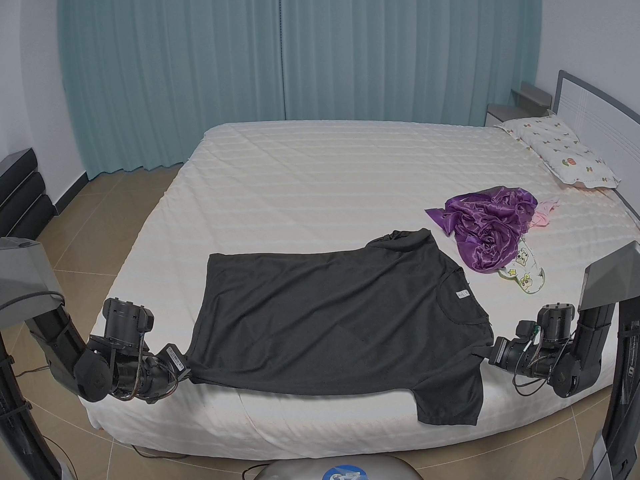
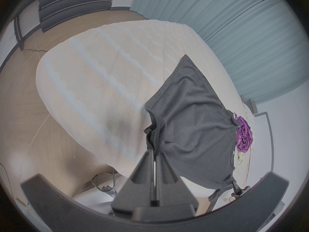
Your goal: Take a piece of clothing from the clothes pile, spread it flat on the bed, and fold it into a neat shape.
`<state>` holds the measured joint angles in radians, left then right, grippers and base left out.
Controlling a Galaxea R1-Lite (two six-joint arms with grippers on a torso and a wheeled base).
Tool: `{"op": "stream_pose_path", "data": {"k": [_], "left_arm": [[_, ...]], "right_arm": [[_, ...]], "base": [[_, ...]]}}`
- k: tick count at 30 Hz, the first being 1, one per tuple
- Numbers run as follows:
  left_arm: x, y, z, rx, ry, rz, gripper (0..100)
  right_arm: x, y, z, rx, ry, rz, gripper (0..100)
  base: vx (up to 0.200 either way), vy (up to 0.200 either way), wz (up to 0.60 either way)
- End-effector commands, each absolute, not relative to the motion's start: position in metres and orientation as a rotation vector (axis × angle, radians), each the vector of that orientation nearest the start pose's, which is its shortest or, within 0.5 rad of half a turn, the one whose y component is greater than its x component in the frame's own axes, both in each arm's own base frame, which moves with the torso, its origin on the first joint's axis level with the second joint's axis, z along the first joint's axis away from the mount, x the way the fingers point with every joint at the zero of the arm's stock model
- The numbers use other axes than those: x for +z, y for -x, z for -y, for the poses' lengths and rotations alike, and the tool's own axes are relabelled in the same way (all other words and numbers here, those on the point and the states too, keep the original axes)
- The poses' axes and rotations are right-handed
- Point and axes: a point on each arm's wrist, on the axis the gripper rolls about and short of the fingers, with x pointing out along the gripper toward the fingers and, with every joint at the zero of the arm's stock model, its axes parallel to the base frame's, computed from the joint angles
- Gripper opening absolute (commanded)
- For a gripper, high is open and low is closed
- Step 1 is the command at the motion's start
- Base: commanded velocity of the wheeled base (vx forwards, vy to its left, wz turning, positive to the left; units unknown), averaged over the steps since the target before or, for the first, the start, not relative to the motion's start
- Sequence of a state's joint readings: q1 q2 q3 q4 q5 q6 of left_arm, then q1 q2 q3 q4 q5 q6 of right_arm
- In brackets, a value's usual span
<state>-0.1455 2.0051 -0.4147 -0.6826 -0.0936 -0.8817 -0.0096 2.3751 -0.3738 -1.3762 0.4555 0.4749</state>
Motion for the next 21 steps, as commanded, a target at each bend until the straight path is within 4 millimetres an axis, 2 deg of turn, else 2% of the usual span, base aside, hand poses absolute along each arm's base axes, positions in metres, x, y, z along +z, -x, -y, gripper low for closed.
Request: {"op": "stream_pose_path", "data": {"k": [1,4,5,9,15,18,21], "left_arm": [[0.008,-0.262,0.039,0.206,0.790,-0.965,0],[0.005,-0.264,0.038,0.213,0.797,-0.969,0],[0.005,-0.264,0.038,0.209,0.797,-0.971,0],[0.006,-0.263,0.036,0.186,0.819,-0.986,0],[0.006,-0.264,0.033,0.180,0.834,-0.990,0],[0.007,-0.264,0.032,0.172,0.843,-0.991,0],[0.007,-0.264,0.032,0.170,0.842,-0.992,0]], "right_arm": [[-0.049,-0.293,-0.007,0.279,-0.604,-0.731,0],[-0.051,-0.293,-0.008,0.289,-0.598,-0.737,0],[-0.051,-0.293,-0.009,0.292,-0.598,-0.737,100],[-0.046,-0.291,-0.009,0.322,-0.593,-0.694,100],[-0.048,-0.275,0.000,0.319,-0.521,-0.717,100],[-0.049,-0.259,0.004,0.388,-0.517,-0.758,100],[-0.051,-0.257,0.003,0.421,-0.484,-0.753,100]], "base": [[0.000,0.000,0.00],[0.000,0.000,0.00],[0.000,0.000,0.00],[0.000,0.000,0.00],[0.000,0.000,0.00],[0.000,0.000,0.00],[0.000,0.000,0.00]]}}
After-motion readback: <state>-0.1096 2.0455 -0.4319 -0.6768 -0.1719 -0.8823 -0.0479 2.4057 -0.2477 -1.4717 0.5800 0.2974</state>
